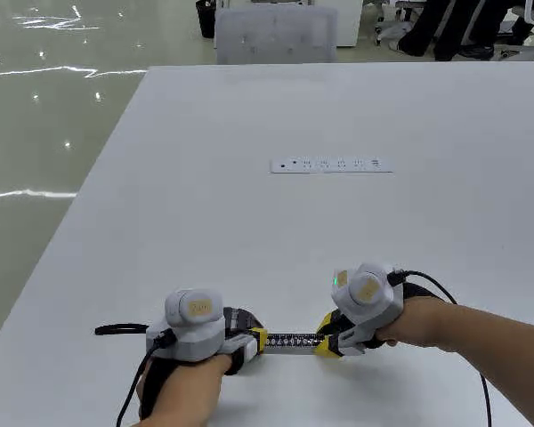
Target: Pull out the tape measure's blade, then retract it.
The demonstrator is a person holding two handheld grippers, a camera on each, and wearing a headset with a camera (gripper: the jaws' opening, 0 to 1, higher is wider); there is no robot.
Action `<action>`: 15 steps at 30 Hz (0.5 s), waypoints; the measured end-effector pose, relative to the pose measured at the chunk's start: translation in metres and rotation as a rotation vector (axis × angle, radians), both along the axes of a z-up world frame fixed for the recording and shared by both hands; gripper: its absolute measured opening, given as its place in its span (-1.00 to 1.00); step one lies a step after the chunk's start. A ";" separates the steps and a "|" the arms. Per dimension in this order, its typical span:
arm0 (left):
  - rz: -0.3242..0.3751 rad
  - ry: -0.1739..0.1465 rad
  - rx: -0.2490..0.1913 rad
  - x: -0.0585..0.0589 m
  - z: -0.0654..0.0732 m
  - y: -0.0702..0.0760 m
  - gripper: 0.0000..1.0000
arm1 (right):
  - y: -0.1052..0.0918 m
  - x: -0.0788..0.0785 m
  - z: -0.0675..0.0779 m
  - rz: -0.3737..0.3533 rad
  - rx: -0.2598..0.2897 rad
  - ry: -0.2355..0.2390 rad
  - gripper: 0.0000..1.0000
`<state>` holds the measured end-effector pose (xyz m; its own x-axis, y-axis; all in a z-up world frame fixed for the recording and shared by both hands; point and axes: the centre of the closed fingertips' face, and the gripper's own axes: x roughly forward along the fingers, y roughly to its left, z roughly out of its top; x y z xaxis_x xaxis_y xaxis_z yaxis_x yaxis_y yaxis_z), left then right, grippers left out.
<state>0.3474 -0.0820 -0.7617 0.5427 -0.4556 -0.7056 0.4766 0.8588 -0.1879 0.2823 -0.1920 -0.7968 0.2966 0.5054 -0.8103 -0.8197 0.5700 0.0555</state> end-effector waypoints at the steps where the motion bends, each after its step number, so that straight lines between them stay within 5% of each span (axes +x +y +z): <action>1: 0.010 0.001 0.004 0.001 -0.002 0.000 0.21 | 0.000 0.000 0.000 0.000 -0.002 0.000 -0.72; 5: 0.003 -0.015 0.033 0.002 -0.006 -0.002 0.26 | 0.000 -0.001 0.000 0.001 -0.007 0.001 -0.72; 8: -0.001 -0.065 0.062 0.006 -0.005 0.000 0.33 | 0.000 0.000 0.000 0.000 -0.010 0.000 -0.72; 10: -0.015 -0.059 0.042 0.003 -0.005 -0.004 0.28 | 0.000 0.000 0.000 0.001 -0.012 -0.002 -0.72; 15: -0.038 -0.095 0.072 0.005 -0.006 -0.004 0.26 | 0.001 0.000 -0.001 0.002 -0.012 0.001 -0.72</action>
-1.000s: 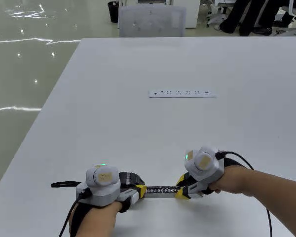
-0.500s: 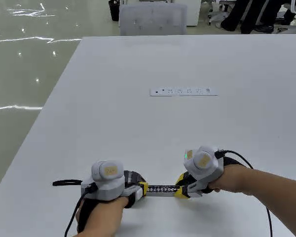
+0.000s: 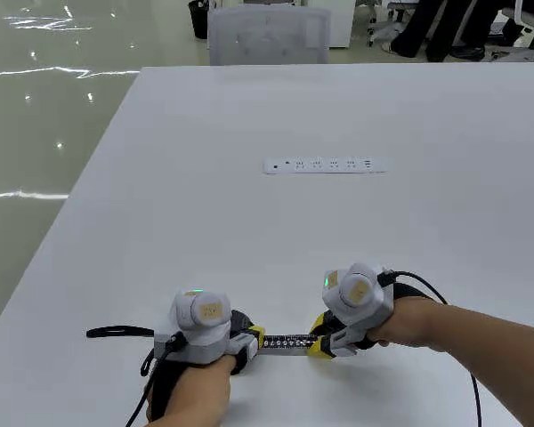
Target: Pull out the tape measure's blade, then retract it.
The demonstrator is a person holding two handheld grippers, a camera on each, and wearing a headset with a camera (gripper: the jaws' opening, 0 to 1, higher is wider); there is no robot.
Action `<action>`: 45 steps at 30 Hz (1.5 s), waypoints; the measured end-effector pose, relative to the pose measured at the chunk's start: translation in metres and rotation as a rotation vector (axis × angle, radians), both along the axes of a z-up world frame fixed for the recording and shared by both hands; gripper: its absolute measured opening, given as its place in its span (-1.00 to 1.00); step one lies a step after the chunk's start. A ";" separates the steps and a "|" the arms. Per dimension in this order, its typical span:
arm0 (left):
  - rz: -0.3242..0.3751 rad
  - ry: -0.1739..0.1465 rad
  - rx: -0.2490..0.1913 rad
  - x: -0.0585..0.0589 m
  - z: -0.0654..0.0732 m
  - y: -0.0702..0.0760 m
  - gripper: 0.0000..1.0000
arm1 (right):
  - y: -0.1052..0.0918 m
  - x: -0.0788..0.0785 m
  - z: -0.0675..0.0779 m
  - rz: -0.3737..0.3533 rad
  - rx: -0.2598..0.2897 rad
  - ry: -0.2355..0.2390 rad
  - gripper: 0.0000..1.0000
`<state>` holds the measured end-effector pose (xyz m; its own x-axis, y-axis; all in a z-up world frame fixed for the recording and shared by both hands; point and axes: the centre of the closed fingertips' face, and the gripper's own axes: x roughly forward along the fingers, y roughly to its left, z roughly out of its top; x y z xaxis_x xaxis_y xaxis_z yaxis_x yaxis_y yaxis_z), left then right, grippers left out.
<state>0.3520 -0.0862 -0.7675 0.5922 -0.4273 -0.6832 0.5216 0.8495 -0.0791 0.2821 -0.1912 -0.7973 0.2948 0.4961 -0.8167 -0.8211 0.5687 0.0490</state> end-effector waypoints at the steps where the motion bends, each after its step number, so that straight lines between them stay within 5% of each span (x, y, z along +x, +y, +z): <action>1: -0.001 -0.002 0.000 0.000 0.001 0.001 0.25 | 0.000 0.000 0.000 0.001 -0.001 0.000 -0.72; 19: -0.040 0.003 -0.063 0.001 0.003 0.006 0.19 | 0.005 0.002 0.001 0.012 0.019 -0.018 -0.72; 45: -0.031 0.031 -0.075 0.001 0.004 0.007 0.19 | 0.038 0.018 0.001 0.010 0.067 -0.035 -0.72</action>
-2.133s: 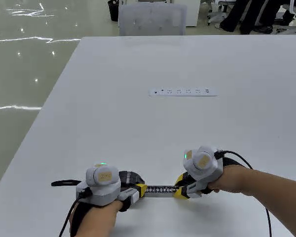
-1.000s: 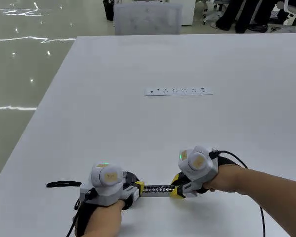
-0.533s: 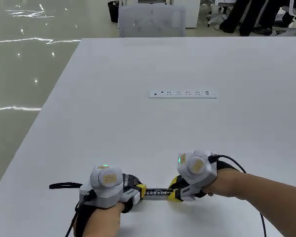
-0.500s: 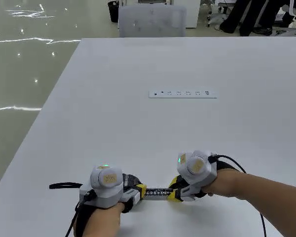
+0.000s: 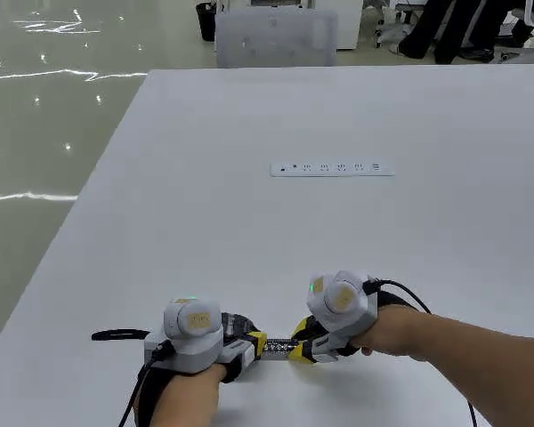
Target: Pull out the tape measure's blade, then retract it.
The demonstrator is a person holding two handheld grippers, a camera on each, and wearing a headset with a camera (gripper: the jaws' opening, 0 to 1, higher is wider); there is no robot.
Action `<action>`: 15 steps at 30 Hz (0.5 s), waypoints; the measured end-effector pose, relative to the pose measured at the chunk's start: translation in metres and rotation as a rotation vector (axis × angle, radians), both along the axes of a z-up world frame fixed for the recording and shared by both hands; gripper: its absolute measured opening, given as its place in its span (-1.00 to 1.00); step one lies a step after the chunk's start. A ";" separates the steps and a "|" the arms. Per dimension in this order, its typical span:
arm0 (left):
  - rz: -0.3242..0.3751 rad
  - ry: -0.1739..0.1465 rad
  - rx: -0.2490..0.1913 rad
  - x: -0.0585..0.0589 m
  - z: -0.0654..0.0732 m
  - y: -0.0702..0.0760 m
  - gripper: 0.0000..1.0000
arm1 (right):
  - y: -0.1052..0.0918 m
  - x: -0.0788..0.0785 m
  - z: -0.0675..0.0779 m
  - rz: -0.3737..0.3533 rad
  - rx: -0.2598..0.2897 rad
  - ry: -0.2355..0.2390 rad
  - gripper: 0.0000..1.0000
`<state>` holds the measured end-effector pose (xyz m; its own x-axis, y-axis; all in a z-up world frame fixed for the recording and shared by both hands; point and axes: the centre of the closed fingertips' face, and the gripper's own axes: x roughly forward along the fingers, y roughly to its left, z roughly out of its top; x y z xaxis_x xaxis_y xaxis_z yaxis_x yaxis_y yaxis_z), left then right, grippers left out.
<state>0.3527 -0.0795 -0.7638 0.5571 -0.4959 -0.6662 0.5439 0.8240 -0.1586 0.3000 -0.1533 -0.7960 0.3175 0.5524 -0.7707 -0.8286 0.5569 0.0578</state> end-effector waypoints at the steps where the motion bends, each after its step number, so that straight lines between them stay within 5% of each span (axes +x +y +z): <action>1: 0.000 0.001 0.000 0.000 0.000 0.000 0.19 | 0.001 0.000 0.000 0.001 -0.001 -0.001 -0.72; 15: 0.005 0.006 -0.006 0.000 0.000 0.000 0.19 | 0.014 0.007 0.000 0.021 0.012 -0.017 -0.72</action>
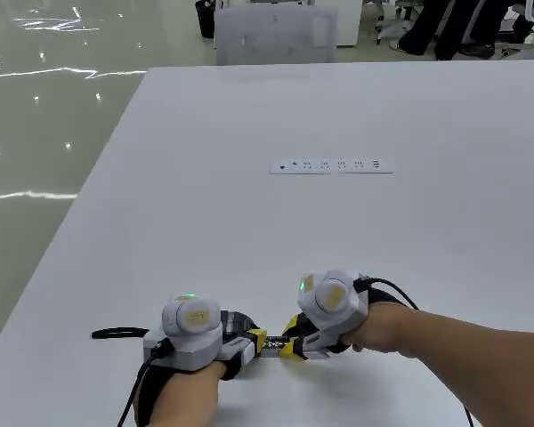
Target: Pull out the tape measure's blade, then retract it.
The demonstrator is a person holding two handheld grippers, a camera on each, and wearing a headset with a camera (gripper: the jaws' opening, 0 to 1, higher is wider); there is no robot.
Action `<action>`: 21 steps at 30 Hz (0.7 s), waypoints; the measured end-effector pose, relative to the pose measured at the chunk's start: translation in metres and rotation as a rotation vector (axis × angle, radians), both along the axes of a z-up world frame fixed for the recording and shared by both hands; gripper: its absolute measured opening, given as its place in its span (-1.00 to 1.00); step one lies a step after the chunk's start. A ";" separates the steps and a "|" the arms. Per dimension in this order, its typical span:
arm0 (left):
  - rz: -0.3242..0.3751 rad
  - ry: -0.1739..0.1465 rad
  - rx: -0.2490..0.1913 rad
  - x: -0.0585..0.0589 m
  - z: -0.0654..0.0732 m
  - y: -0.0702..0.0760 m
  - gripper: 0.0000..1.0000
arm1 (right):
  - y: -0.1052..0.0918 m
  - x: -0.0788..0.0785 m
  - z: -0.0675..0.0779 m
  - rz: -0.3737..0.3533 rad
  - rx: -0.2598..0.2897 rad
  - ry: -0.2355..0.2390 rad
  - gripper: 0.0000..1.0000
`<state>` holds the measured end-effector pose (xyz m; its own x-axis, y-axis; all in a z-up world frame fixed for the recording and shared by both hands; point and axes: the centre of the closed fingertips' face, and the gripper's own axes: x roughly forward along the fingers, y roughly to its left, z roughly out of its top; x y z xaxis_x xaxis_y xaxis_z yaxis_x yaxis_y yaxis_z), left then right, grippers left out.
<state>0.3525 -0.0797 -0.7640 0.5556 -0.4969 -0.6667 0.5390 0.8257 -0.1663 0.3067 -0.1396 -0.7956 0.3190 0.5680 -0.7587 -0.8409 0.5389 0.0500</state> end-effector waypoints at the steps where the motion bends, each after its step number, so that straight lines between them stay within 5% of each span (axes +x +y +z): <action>1: -0.001 0.001 0.000 0.000 0.000 0.000 0.19 | 0.001 0.000 0.000 0.002 0.001 0.000 -0.72; 21: 0.000 0.005 -0.008 0.000 0.000 0.000 0.18 | 0.022 0.010 0.000 0.045 -0.013 0.011 -0.72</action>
<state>0.3524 -0.0796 -0.7638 0.5524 -0.5028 -0.6649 0.5386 0.8240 -0.1756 0.3167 -0.1175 -0.7961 0.2848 0.5717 -0.7694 -0.8639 0.5010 0.0524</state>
